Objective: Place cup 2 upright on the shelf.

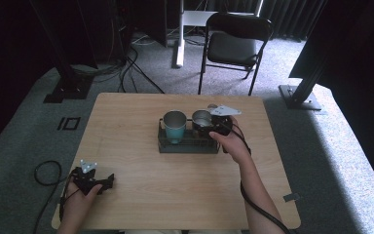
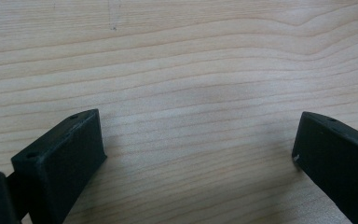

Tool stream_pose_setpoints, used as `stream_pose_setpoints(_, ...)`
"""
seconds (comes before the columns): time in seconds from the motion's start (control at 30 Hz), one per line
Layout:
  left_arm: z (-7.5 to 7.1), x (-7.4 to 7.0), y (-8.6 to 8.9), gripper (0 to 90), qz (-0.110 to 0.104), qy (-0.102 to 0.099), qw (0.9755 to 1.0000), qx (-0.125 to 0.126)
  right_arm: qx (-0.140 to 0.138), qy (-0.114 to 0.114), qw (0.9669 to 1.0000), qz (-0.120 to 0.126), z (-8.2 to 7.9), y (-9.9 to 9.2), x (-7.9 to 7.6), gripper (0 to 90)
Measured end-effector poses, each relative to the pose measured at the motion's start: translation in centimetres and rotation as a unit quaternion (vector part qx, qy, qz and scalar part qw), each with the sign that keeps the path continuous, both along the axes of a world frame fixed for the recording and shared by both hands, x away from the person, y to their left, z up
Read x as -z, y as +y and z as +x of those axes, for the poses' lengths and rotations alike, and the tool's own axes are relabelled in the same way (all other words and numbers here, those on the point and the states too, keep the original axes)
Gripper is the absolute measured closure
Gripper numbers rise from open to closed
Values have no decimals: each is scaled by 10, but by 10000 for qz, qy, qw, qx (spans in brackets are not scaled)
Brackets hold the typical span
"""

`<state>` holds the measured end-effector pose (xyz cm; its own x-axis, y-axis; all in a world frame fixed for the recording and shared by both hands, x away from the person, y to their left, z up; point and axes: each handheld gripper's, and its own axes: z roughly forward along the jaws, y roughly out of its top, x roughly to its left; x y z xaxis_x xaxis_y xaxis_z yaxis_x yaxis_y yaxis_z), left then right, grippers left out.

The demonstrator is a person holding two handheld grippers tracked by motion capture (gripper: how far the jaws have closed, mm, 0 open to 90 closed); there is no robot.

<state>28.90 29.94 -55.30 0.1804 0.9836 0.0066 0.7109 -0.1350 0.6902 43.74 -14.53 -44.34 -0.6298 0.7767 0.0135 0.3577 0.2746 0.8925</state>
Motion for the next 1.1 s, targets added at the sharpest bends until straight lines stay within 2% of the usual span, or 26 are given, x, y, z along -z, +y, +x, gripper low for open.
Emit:
stream_pose_setpoints(0.3, 0, 0, 0, 26, -1, 1, 10000, 0, -41, 112, 9999, -45, 0, 4, 15, 128)
stream_pose_setpoints(0.63, 0, 0, 0, 26, 0, 0, 10000, 0, -35, 153, 9998, -119, -1, 4, 25, 128)
stream_pose_setpoints(0.93, 0, 0, 0, 26, 1, 1, 10000, 1, -15, 89, 9999, -87, -2, 5, 27, 127)
stream_pose_setpoints(1.1, 0, 0, 0, 26, 0, 1, 10000, 0, -9, 10, 9999, -148, -2, 6, 28, 126)
